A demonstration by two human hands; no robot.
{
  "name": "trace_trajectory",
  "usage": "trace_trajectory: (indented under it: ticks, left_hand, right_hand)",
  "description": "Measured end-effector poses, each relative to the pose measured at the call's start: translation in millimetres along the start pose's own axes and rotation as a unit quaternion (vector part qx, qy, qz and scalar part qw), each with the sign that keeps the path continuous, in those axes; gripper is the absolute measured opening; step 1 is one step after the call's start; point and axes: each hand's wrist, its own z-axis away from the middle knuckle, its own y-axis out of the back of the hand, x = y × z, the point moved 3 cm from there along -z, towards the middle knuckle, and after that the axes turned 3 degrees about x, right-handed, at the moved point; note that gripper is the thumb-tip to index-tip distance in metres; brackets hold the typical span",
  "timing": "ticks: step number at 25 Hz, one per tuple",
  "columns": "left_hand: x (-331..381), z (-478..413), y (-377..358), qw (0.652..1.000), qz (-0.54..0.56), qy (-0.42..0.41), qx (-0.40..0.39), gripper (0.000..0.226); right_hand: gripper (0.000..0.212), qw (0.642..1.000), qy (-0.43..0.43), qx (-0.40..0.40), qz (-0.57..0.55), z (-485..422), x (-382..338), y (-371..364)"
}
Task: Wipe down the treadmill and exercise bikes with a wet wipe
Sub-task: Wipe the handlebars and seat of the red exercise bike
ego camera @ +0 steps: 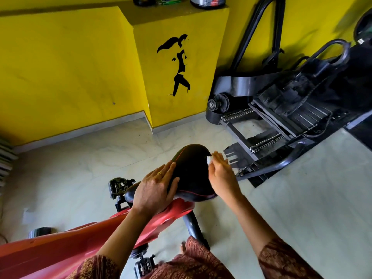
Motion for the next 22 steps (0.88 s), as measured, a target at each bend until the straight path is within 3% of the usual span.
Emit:
trace_trajectory:
  ticks: [2, 5, 9, 13, 16, 18, 20, 22]
  left_hand:
    - [-0.4, -0.5, 0.0, 1.0, -0.002, -0.002, 0.003, 0.057]
    - [0.6, -1.6, -0.5, 1.0, -0.006, -0.007, 0.005, 0.059]
    - [0.8, -1.4, -1.2, 1.0, -0.001, 0.0, -0.003, 0.062]
    - [0.6, 0.4, -0.4, 1.0, 0.006, 0.006, -0.003, 0.064]
    - [1.0, -0.3, 0.2, 1.0, 0.006, 0.003, 0.0, 0.065]
    - [2.1, 0.4, -0.1, 1.0, 0.002, 0.003, -0.001, 0.064]
    - [3.1, 0.8, 0.2, 1.0, -0.008, 0.001, 0.002, 0.058]
    - [2.9, 0.8, 0.4, 1.0, -0.001, 0.002, -0.002, 0.055]
  right_hand:
    - [0.041, 0.995, 0.093, 0.042, 0.017, 20.8, -15.1, -11.9]
    - [0.042, 0.971, 0.235, 0.03, 0.036, 63.7, -13.3, -18.6]
    - [0.044, 0.991, 0.123, 0.042, 0.016, 31.2, -17.7, -2.3]
    - [0.043, 0.999, -0.017, -0.029, 0.029, -35.8, -41.1, -3.5]
    - [0.034, 0.999, -0.034, -0.004, -0.01, -27.5, -31.3, -0.6]
    - [0.042, 0.995, -0.027, 0.093, 0.003, 14.0, -12.2, -2.5]
    - [0.046, 0.984, 0.016, 0.174, 0.023, 67.0, -2.9, -14.8]
    - [0.041, 0.979, 0.106, 0.171, 0.039, 100.6, -14.8, -38.6]
